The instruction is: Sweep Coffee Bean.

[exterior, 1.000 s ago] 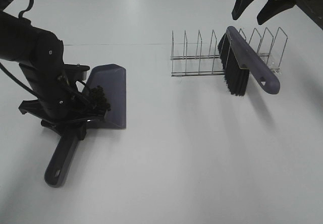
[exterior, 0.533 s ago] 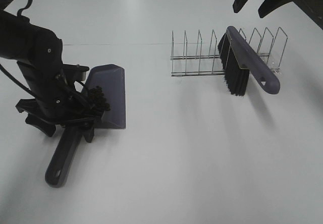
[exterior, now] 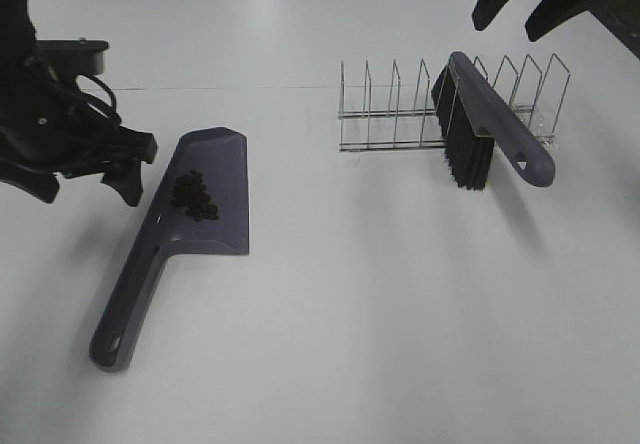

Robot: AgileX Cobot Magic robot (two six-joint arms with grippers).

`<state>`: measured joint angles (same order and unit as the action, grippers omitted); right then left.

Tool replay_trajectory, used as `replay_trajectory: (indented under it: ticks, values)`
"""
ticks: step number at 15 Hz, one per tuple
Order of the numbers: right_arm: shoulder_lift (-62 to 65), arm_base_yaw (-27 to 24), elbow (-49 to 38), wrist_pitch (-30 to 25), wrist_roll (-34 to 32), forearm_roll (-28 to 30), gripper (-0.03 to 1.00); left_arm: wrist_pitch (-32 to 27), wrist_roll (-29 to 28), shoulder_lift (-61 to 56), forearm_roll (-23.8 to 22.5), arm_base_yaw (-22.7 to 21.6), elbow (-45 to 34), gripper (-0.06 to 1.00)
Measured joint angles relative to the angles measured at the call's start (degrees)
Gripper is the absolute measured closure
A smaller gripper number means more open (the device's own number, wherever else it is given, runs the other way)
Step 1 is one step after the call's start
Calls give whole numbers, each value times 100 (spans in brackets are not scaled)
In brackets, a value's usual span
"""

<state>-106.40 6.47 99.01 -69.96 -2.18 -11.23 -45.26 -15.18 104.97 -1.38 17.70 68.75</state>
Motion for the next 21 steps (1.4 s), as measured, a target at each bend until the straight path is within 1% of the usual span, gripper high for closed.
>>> replay_trajectory:
  ticks: [1,2,5,7,9,10,13,15,16,18,21]
  values:
    - [602,0,-751,6,126,143,43,-86,69,-321,-126,-281,0,19]
    - [928,0,-1157,6,138,229,43,-201,120,-550,-172,-378,0,19]
    - [2023,0,-2435,6,138,487,43,-905,183,-1255,-407,-435,0,19]
    - [2767,0,-3105,0,132,527,43,-1060,183,-1776,-561,-435,0,19]
    - [3426,0,-3518,0,132,521,43,-1134,206,-2200,-573,-435,0,19]
    - [3822,0,-3759,-6,132,521,43,-1272,206,-2424,-596,-435,0,19]
    - [5013,0,-4435,-11,132,521,43,-1398,292,-3077,-871,-435,-189,19]
    - [5793,0,-4801,-23,132,521,43,-1404,292,-3696,-882,-441,-665,19]
    - [6509,0,-5036,-29,132,544,43,-1404,286,-4326,-837,-441,-1197,19]
    - [6973,0,-5151,-29,132,596,43,-1381,269,-4882,-791,-441,-1541,19]
    - [7861,0,-5432,-29,132,728,43,-1146,269,-6050,-705,-441,-2108,19]
